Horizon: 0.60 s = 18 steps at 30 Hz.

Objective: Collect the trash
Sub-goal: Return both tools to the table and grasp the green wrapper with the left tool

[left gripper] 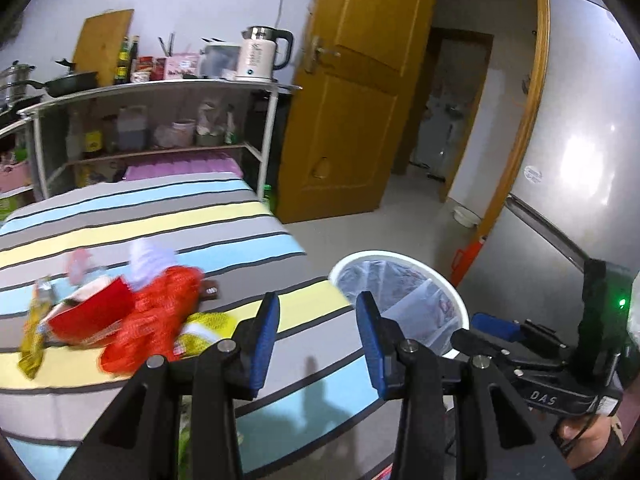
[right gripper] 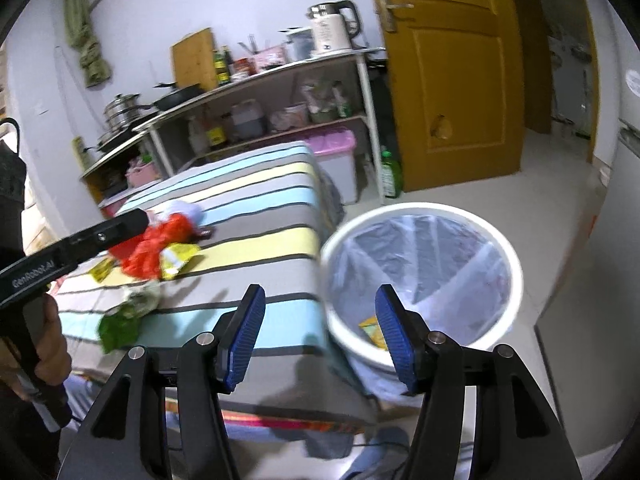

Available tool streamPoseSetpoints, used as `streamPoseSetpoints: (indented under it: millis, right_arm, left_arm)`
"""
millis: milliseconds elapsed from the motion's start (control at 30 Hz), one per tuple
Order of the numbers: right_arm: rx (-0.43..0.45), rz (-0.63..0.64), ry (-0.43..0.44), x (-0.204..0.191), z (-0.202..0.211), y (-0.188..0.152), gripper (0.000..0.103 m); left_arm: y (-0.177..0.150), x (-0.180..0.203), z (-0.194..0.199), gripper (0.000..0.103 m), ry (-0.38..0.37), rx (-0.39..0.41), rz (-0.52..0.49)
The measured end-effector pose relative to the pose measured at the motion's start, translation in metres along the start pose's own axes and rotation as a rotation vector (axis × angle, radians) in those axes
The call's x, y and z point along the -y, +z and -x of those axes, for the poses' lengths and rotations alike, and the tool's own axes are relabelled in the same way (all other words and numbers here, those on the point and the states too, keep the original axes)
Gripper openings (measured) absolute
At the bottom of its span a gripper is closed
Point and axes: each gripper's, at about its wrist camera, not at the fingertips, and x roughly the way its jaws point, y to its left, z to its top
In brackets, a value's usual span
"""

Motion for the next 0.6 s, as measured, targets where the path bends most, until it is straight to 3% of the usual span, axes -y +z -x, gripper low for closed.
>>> streamPoseSetpoints:
  millis: [333,600]
  right_arm:
    - [-0.010,0.086,0.078,-0.045,0.000,-0.009,0.058]
    - [-0.037,0.129,0.117,-0.064,-0.006,-0.016,0.058]
  left_arm:
    - [-0.029,-0.039,0.040,0.047,0.116,0.029,0.032]
    - [-0.054,-0.058,0.053,0.053,0.162,0.017,0.058]
